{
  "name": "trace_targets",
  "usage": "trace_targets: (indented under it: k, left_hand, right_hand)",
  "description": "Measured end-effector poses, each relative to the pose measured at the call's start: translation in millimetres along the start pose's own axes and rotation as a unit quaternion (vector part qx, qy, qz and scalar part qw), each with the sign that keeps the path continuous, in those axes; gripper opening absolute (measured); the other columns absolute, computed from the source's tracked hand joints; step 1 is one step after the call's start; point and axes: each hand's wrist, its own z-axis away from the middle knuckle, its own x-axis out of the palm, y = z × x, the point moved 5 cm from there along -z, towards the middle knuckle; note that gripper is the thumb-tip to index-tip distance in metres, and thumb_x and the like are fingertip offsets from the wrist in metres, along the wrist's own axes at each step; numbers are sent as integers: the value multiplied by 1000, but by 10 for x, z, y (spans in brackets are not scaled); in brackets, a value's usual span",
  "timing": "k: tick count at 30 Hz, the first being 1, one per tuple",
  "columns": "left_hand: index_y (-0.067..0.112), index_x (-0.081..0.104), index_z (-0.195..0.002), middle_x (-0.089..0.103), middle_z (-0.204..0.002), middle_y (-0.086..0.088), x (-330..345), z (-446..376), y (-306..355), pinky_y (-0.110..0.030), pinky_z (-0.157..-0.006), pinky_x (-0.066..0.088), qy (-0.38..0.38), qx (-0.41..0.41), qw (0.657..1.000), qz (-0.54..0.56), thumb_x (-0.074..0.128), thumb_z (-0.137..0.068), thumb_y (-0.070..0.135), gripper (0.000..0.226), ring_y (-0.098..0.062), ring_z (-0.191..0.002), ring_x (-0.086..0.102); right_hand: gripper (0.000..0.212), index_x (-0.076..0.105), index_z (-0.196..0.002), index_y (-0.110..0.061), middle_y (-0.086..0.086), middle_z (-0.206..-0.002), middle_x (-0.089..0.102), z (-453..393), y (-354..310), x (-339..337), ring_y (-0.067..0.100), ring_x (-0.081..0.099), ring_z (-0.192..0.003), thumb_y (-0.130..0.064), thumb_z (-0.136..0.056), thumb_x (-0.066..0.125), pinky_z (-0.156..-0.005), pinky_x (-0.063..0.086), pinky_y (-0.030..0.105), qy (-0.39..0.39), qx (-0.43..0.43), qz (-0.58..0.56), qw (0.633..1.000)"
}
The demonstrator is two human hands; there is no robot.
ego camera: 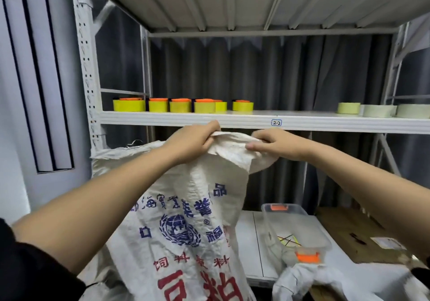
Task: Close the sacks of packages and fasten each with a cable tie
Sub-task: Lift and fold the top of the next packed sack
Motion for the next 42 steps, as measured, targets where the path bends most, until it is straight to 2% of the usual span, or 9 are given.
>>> trace_targets:
  k: [3, 6, 9, 12, 16, 20, 33, 37, 42]
  left_hand:
    - [14, 44, -118, 56, -80, -6, 13, 72, 19, -34, -55, 29, -13, 47, 993, -108, 37, -98, 21, 22, -26, -64, 46]
    - [14, 43, -123, 63, -87, -9, 14, 54, 27, -36, -56, 37, 15, 55, 991, -118, 37, -99, 22, 26, -32, -68, 55]
    - [19, 42, -129, 65, -95, -6, 24, 45, 95, -36, -60, 40, 31, 38, 992, -113, 38, -98, 26, 33, -30, -78, 59]
    - [31, 50, -121, 66, -103, 5, 45, -13, 220, -33, -68, 41, 35, -25, 999, 23, 38, -96, 46, 32, -20, -92, 60]
    - [32, 52, -84, 55, -73, 12, 95, -98, 284, -31, -55, 30, 23, -25, 997, 69, 39, -98, 44, 22, -18, -78, 56]
    - [26, 47, -86, 49, -74, 13, 81, -50, 197, -32, -56, 30, 32, 17, 996, 79, 42, -97, 39, 17, -15, -72, 49]
    - [11, 63, -85, 61, -62, -3, 113, 164, 194, -25, -42, 26, 176, 103, 961, -184, 34, -94, 36, 39, -27, -49, 57]
    - [9, 51, -83, 53, -64, -5, 107, 201, 112, -20, -39, 14, 153, 134, 959, -195, 41, -86, 13, 12, -25, -43, 51]
    - [10, 35, -86, 43, -66, -11, 13, 241, 156, -21, -36, 16, 118, 200, 949, -211, 31, -80, 3, 11, -23, -36, 36]
  right_hand:
    - [35, 52, -79, -19, -8, -66, 50, 38, -6, -93, 16, 52, -65, -50, -95, 47, -58, 36, 34, 44, -46, 180, 982]
    - [13, 56, -96, -12, 2, -67, 54, 62, -105, -217, 30, 56, -56, -11, -85, 64, -46, 34, 30, 157, -208, 427, 866]
    - [53, 60, -106, -8, 9, -67, 50, 63, -42, -202, 26, 46, -41, 11, -57, 70, -39, 24, 25, 219, -236, 475, 819]
    - [46, 70, -98, -11, 6, -63, 46, 49, -152, -64, 22, 40, -38, 10, -58, 66, -36, 24, 22, 283, -225, 454, 814]
    - [35, 66, -108, -16, 2, -73, 66, -3, -259, 17, 25, 59, -53, -12, -75, 56, -44, 42, 28, 239, -214, 342, 883]
    - [18, 49, -93, -22, -2, -74, 55, 5, -52, -24, 22, 51, -70, -33, -79, 45, -62, 38, 34, 122, -137, 257, 949]
    - [75, 46, -130, -22, 9, -85, 55, 158, 201, 206, 27, 41, -41, 7, -64, 66, -39, 29, 23, 324, -128, 346, 871]
    - [45, 51, -132, -32, -7, -111, 55, 189, 146, 307, 17, 61, -84, -46, -93, 34, -69, 50, 36, 183, -99, 142, 968]
    - [28, 63, -104, -32, -17, -102, 63, 110, 57, 377, 2, 57, -93, -47, -99, 40, -86, 49, 36, 58, -31, 2, 998]
